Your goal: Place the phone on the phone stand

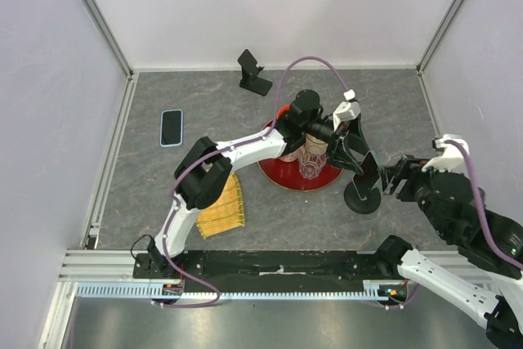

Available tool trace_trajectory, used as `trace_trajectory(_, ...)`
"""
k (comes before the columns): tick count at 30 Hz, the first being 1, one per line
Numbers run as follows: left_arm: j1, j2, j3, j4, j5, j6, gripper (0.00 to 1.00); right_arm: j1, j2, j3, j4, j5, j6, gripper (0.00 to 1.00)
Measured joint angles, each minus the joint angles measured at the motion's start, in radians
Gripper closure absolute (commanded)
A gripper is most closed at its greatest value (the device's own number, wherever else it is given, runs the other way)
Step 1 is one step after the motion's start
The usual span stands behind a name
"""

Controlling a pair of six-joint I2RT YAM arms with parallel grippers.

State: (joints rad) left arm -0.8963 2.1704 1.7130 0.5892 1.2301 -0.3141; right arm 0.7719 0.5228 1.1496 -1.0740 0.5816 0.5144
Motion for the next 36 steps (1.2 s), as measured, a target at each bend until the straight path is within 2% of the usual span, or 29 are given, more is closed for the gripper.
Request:
trace_trajectory(5,-0.003,0.088,0.063,0.002,0.081,-0.058,0.34,-0.001,-0.045,0.029,0.015,0.000,-0.018,0.29)
trace_trajectory(9,-0.008,0.139,0.097,0.105,0.117,-0.171,0.43,-0.002,-0.048,0.030,0.017,-0.001,-0.030,0.29)
trace_trajectory(14,-0.016,0.202,0.172,0.254,0.143,-0.334,0.49,-0.002,-0.049,0.030,0.017,-0.001,-0.041,0.28)
trace_trajectory(17,-0.018,0.224,0.199,0.310,0.143,-0.398,0.55,-0.002,-0.051,0.029,0.017,-0.002,-0.045,0.28)
trace_trajectory(18,-0.019,0.227,0.203,0.320,0.143,-0.412,0.60,-0.002,-0.051,0.030,0.017,-0.002,-0.046,0.28)
trace_trajectory(30,-0.021,0.225,0.178,0.403,0.128,-0.452,0.97,-0.002,-0.060,0.022,0.019,-0.003,-0.060,0.28)
trace_trajectory(36,-0.032,0.198,0.127,0.417,0.103,-0.452,0.98,-0.002,-0.076,0.022,0.019,-0.003,-0.064,0.28)
